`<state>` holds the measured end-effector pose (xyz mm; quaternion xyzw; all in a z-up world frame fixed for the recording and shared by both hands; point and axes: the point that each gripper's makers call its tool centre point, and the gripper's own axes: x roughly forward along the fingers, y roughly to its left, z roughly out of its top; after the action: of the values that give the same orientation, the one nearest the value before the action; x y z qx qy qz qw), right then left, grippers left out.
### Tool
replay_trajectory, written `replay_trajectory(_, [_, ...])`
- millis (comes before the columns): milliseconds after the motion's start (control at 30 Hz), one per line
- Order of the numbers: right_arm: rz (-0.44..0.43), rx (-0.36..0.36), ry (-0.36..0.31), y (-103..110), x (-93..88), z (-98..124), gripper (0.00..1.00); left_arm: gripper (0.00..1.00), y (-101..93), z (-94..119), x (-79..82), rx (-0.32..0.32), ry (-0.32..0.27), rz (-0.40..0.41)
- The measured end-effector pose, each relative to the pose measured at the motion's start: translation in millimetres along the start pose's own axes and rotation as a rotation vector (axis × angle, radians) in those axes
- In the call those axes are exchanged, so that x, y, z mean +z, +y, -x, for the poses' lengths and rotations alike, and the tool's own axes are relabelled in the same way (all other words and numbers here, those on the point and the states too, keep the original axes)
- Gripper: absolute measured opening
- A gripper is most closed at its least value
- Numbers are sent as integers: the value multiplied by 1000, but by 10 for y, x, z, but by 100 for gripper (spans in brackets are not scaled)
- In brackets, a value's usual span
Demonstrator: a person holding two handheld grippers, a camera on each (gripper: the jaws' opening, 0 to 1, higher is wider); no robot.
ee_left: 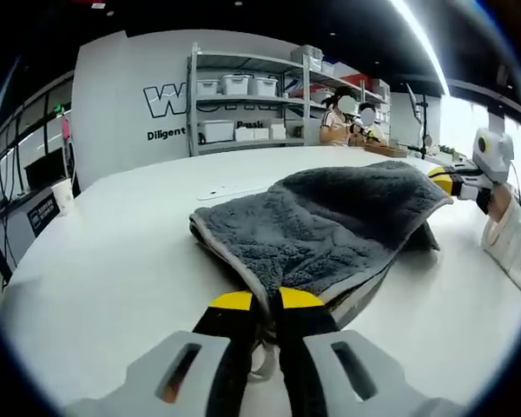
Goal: Open the folded towel by lifting each exposed corner and separating the folded layers until the towel lies flat within the target outline without major curled edges
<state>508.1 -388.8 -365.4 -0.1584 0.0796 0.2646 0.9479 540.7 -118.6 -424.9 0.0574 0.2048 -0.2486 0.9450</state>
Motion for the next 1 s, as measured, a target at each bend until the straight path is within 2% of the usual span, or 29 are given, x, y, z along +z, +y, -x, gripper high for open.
replay_trajectory(300, [-19, -49, -47, -96, 81, 46, 0, 7, -9, 14, -5, 0, 5, -17])
replay_trajectory(667, [-93, -90, -88, -242, 118, 104, 0, 7, -16, 40, -21, -8, 14, -25])
replay_trajectory(1000, [-189, -112, -86, -351, 19, 115, 0, 7, -31, 56, -32, -27, 21, -35])
